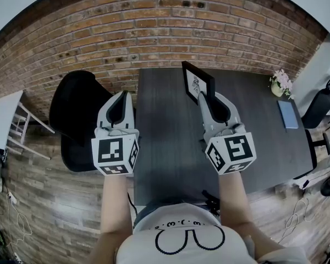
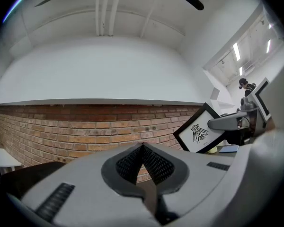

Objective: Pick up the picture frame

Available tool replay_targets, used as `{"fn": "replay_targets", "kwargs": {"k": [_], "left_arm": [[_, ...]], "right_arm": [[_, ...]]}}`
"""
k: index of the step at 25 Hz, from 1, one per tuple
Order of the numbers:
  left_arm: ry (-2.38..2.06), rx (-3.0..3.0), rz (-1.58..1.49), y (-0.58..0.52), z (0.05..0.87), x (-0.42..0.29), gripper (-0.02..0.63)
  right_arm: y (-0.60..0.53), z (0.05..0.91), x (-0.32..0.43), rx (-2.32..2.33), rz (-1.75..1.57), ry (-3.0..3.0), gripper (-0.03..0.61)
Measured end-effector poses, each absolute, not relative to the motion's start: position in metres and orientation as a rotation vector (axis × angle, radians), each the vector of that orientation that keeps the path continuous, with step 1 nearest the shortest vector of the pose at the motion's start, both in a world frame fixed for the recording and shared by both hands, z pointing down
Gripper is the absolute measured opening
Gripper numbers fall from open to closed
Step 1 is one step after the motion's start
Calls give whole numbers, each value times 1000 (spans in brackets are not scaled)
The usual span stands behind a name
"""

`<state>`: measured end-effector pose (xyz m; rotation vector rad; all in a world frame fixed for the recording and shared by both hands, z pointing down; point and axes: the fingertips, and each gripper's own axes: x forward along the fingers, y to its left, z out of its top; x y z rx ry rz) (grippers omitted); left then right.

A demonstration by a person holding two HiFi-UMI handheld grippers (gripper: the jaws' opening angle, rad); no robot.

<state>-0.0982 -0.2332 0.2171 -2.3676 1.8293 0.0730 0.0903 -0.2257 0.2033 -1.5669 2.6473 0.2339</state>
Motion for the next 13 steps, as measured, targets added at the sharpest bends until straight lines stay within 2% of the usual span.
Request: {"fn": "replay_targets", "kwargs": {"k": [13], "left_arm": [[1781,-2408,-27,-240,225,-90,-2]], "right_arm": [[-225,209,82,-1538,232,2683,43]]}}
